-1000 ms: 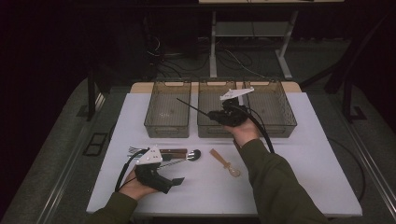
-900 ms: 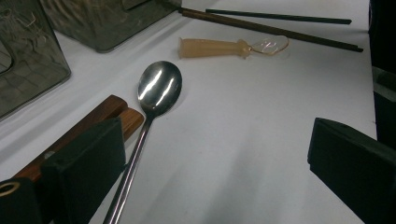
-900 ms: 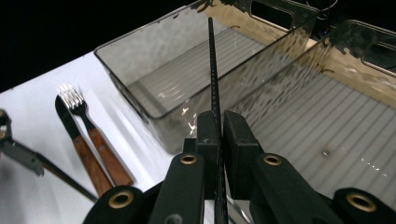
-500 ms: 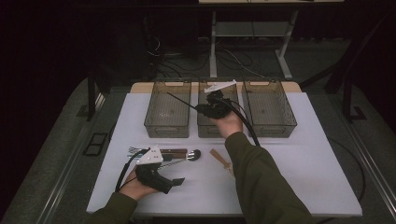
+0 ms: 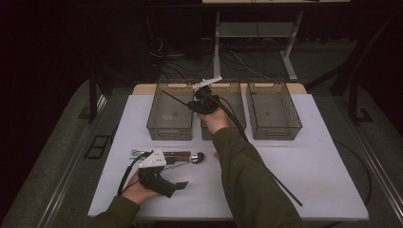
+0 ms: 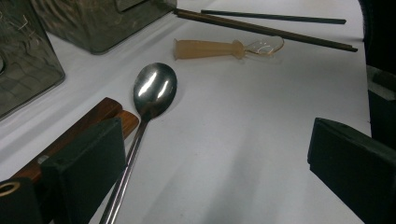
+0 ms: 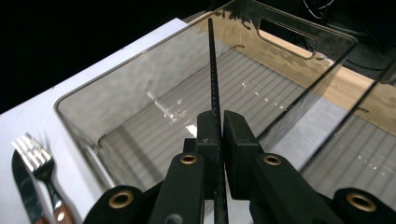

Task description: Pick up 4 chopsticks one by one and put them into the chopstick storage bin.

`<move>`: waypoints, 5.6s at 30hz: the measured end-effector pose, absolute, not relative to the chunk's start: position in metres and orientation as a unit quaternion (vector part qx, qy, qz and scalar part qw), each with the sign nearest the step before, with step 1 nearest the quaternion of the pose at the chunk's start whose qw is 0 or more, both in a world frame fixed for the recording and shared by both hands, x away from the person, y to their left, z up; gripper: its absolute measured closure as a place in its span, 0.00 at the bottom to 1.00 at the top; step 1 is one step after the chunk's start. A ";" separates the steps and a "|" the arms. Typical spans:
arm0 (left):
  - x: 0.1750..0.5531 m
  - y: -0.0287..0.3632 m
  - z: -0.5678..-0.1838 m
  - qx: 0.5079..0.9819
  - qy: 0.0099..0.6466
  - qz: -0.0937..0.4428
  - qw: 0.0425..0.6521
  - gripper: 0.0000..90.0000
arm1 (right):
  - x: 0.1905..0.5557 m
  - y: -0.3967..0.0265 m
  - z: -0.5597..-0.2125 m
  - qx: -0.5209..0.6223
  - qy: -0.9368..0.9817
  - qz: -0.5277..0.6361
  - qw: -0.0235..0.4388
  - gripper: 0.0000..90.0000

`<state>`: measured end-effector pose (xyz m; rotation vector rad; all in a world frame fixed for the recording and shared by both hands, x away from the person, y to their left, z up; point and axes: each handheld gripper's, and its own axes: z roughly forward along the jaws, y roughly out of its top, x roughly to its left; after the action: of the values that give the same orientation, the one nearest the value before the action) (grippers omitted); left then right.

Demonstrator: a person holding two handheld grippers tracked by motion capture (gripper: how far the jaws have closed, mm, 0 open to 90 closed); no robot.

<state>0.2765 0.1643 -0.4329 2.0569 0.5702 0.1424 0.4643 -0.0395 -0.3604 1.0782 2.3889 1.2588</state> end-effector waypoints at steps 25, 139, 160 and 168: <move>0.276 0.163 -0.432 0.844 0.229 0.054 0.482 0.04 | 0.483 -0.001 -0.378 0.388 0.819 0.405 0.120 0.94; 0.277 0.164 -0.435 0.847 0.236 0.057 0.473 0.03 | 0.274 -0.305 -0.413 0.385 0.812 0.432 0.084 0.38; 0.278 0.163 -0.436 0.848 0.237 0.057 0.471 0.03 | 0.255 -0.314 -0.434 0.389 0.839 0.372 0.076 0.79; 0.278 0.163 -0.436 0.848 0.237 0.057 0.471 0.03 | 0.255 -0.310 -0.439 0.389 0.850 0.348 0.068 0.85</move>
<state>0.2778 0.1632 -0.4363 2.0762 0.5794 0.1401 0.2549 -0.3104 -0.4388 1.1722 2.5620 1.0486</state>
